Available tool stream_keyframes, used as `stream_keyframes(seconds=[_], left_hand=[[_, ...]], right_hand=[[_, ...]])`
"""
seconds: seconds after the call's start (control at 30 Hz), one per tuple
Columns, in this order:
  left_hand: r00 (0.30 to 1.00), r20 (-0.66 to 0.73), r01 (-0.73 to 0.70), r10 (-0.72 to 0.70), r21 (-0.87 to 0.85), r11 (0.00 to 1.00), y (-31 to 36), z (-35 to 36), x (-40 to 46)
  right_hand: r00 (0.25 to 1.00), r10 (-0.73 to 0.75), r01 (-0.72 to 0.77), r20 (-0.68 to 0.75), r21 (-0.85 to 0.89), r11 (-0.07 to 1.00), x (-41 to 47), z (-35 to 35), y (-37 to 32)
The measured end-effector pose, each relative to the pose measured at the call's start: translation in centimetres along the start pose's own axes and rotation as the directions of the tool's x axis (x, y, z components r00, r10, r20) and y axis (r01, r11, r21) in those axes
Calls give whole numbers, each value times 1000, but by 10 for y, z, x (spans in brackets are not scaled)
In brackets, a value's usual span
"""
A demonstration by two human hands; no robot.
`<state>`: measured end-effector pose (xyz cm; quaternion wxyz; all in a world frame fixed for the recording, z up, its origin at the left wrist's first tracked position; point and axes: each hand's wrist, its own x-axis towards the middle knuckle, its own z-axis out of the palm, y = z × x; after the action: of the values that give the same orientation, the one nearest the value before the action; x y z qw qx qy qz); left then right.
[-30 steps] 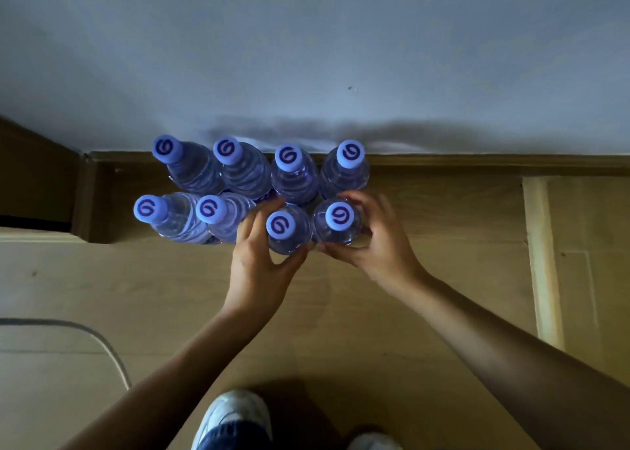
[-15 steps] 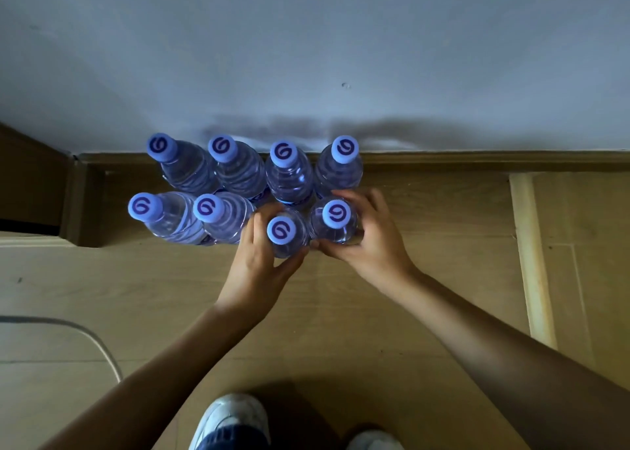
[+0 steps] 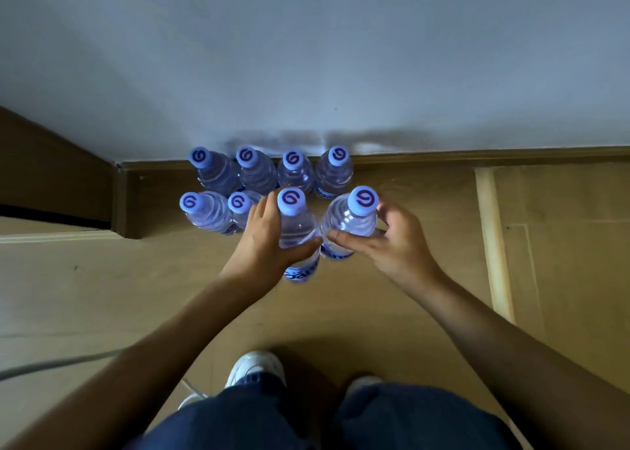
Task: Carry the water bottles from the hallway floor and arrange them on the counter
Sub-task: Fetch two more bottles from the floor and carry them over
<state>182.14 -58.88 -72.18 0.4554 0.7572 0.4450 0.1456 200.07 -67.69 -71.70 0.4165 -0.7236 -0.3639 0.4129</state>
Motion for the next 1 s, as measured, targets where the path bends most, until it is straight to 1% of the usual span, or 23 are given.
stream_keyframes(seconds=[0.13,0.27,0.43,0.5,0.57,0.67,0.77,0.87,1.0], left_hand=[[1000,8,-20,20,-32,999,68,-59,-19],[1000,17,-4,6,-75,997,142,-133,-47],[998,-68,6,-13,-105,994,244,-237,-92],[992,-116,43,-55,-104,994,280,-281,-114],[981,-173,78,-93,-92,993,309,-320,-136],[954,-283,83,-99,-68,994,345,-376,-172],[913,-382,108,-143,-113,988,373,-421,-208],[854,-483,134,-192,-152,979,398,-463,-250],[778,-588,156,-220,-159,975,421,-510,-309]], right_hand=[[999,29,-30,45,7,1000,-31,-22,-90],[996,7,-13,84,62,998,-62,-38,-192],[991,-15,1,135,100,995,-101,-48,-332],[990,-60,45,130,117,992,-118,-46,-389],[984,-108,95,140,98,991,-132,-43,-438],[961,-185,179,207,48,983,-154,-32,-507],[920,-265,270,289,25,963,-173,-18,-569],[862,-314,325,397,42,945,-197,-2,-626],[784,-380,386,490,95,918,-231,27,-681]])
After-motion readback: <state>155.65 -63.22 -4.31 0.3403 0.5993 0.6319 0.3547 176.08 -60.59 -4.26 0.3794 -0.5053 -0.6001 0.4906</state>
